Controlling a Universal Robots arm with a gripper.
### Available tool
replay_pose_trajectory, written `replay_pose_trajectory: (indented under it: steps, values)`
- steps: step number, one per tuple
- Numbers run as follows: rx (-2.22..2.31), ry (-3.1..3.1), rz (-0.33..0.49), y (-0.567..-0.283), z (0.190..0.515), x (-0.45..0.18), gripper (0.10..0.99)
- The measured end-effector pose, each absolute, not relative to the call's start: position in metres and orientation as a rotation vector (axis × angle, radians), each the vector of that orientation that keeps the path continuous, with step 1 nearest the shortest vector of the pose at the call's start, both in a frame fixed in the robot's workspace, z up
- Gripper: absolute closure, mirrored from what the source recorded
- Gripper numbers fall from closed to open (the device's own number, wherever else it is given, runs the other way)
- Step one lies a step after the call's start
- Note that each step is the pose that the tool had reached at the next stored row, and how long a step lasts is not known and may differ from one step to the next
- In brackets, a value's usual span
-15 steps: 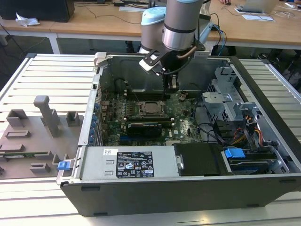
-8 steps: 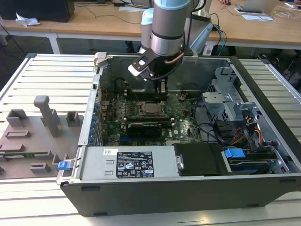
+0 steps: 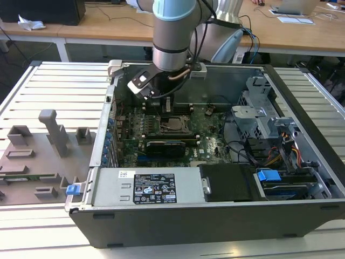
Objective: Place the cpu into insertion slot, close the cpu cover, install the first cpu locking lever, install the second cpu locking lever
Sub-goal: 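Close the cpu cover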
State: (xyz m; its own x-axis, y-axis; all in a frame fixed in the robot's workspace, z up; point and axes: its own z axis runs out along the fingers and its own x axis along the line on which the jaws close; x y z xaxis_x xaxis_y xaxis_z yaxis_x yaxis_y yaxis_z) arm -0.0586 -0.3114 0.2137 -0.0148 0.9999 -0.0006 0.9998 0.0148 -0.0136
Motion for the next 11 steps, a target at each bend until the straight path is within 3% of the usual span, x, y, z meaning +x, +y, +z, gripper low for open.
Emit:
replay_pose_trajectory:
  steps: [11]
  values:
    - [-2.198,-2.231,0.015,-0.3114,0.2058,-0.0627,0.980]
